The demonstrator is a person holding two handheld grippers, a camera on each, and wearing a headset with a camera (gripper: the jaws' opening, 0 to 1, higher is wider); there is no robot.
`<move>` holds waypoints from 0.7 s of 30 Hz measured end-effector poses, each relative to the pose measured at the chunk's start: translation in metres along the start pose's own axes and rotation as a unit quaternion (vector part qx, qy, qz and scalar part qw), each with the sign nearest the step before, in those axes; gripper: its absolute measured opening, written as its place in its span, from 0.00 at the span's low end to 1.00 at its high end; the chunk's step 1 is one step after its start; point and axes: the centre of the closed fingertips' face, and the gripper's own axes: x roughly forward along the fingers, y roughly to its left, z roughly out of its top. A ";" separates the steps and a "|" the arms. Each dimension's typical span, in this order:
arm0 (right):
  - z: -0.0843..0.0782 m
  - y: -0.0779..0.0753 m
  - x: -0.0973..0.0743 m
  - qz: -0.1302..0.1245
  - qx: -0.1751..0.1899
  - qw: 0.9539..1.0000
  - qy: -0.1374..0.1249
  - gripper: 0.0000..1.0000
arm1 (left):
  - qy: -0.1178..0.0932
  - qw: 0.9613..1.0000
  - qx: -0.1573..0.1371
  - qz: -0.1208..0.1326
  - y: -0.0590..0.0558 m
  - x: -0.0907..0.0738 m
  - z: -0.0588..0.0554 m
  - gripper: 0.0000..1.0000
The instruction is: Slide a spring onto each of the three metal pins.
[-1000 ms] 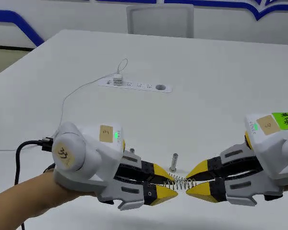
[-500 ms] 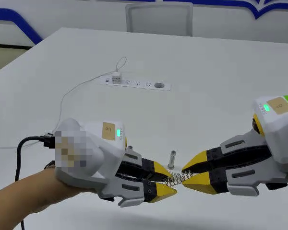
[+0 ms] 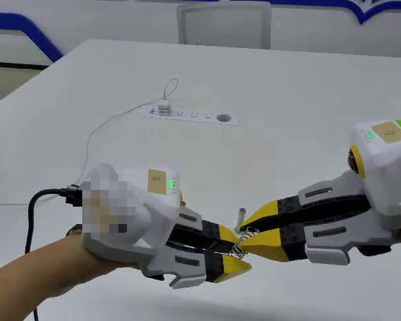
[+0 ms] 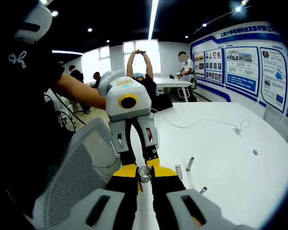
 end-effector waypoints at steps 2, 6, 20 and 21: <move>0.001 0.000 0.000 0.000 0.002 1.000 -0.004 0.11 | -0.002 1.000 -0.001 0.002 0.000 0.001 0.001 0.10; 0.001 0.000 0.000 -0.007 0.000 1.000 0.000 0.10 | 0.000 1.000 -0.001 0.005 -0.001 0.002 0.001 0.10; 0.008 -0.001 -0.002 -0.012 -0.006 1.000 -0.001 0.10 | -0.002 1.000 -0.024 0.007 -0.002 -0.004 -0.002 0.20; 0.008 -0.004 -0.003 -0.017 -0.004 1.000 -0.002 0.10 | -0.001 1.000 -0.027 0.007 -0.002 -0.004 -0.004 0.21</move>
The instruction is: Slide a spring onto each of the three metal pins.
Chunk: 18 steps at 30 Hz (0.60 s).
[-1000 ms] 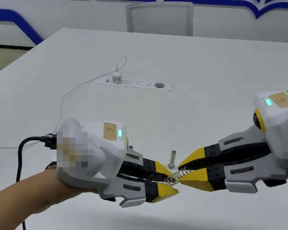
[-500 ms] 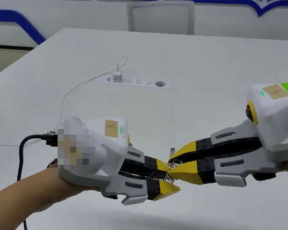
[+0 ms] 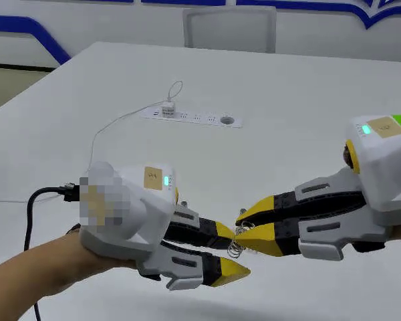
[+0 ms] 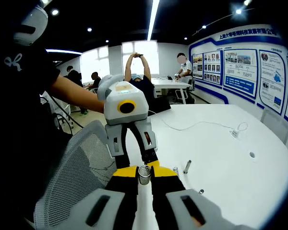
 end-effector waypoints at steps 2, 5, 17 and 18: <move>-0.002 -0.004 -0.002 -0.006 0.001 1.000 0.002 0.10 | 0.000 1.000 -0.003 0.002 0.001 -0.001 -0.002 0.22; -0.005 -0.018 -0.011 -0.026 0.009 1.000 0.003 0.10 | 0.000 1.000 -0.003 0.008 0.005 -0.004 -0.004 0.27; -0.020 -0.085 -0.051 -0.141 0.062 0.988 0.008 0.10 | -0.006 0.998 -0.032 0.054 0.033 -0.024 -0.017 0.43; -0.023 -0.089 -0.053 -0.148 0.063 0.987 0.013 0.10 | -0.005 0.998 -0.034 0.057 0.034 -0.025 -0.019 0.45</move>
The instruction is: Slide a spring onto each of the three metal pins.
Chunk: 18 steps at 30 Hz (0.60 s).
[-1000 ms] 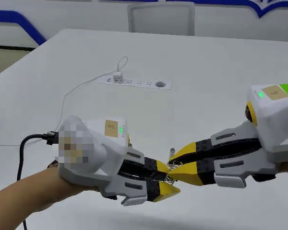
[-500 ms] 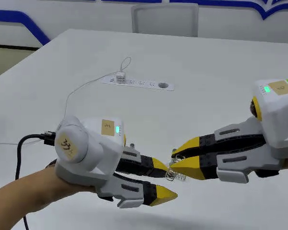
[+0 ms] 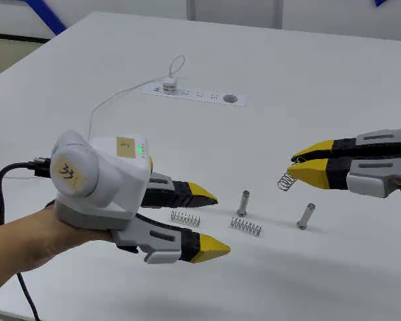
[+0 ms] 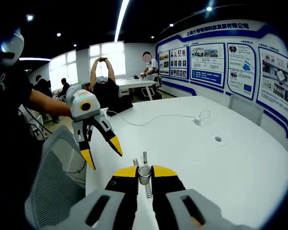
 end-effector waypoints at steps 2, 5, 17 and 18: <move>-0.007 -0.010 0.001 -0.017 0.002 1.000 0.012 0.10 | 0.003 1.000 -0.006 0.007 0.003 -0.003 -0.005 0.46; -0.020 -0.024 0.003 -0.042 -0.013 0.998 0.036 0.10 | 0.004 1.000 -0.013 0.016 0.008 -0.008 -0.011 0.47; -0.057 -0.053 -0.004 -0.096 0.022 0.993 0.062 0.10 | 0.006 0.998 -0.031 0.059 0.034 -0.032 -0.023 0.53; -0.059 -0.054 -0.004 -0.098 0.025 0.993 0.064 0.10 | 0.006 0.998 -0.032 0.060 0.035 -0.032 -0.024 0.53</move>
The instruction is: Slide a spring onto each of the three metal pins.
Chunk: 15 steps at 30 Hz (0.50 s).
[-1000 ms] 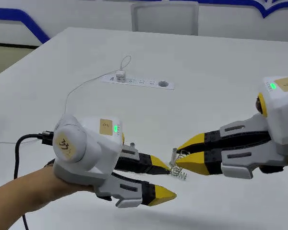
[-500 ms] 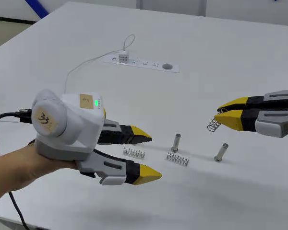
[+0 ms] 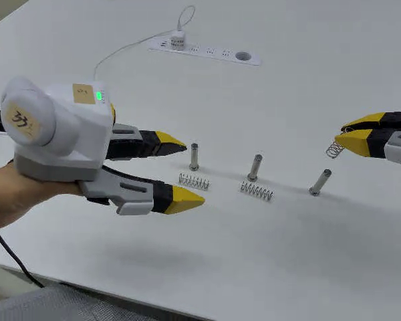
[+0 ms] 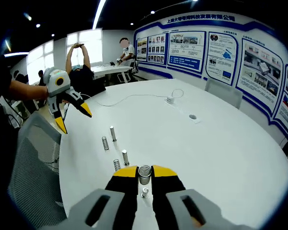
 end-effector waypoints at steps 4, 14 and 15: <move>-0.008 -0.001 0.003 -0.008 -0.002 1.000 0.011 0.10 | 0.001 1.000 -0.002 0.005 0.002 -0.001 -0.002 0.54; -0.018 0.000 0.013 -0.009 0.011 1.000 0.025 0.10 | 0.008 1.000 0.002 0.005 0.005 0.000 -0.009 0.57; -0.019 -0.001 0.013 -0.010 0.012 1.000 0.025 0.10 | 0.003 1.000 0.000 0.006 0.006 0.000 -0.007 0.57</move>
